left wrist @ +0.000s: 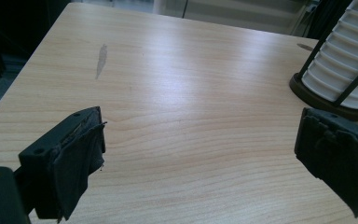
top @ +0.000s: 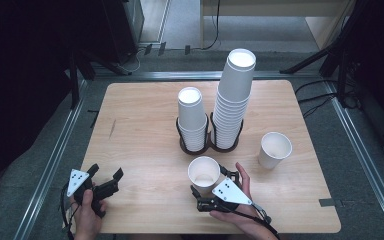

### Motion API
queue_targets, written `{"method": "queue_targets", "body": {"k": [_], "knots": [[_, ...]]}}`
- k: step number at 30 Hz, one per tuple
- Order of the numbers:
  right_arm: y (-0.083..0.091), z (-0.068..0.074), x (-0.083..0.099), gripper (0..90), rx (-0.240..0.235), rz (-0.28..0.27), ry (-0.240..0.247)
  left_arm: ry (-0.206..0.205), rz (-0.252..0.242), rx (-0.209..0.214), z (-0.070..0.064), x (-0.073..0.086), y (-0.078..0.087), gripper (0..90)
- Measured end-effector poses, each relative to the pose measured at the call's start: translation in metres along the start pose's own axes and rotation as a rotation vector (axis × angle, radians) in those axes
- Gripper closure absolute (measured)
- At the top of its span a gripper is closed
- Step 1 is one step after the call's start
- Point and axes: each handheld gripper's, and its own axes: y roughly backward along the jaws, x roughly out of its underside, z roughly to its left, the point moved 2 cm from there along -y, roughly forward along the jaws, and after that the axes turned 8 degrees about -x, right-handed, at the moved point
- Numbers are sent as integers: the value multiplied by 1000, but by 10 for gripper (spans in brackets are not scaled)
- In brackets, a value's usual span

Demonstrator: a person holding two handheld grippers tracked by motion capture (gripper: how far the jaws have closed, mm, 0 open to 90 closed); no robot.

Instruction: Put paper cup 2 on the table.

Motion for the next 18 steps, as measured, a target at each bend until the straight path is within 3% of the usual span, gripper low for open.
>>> {"method": "queue_targets", "body": {"k": [4,10,18], "knots": [[6,4,3,12,-9,15,27,1,-1,-1,0,0,0,19],[19,3,5,5,-4,22,23,2,1,-2,1,0,0,19],[44,-12,8,6,38,17,25,-2,1,-2,0,0,0,19]]}}
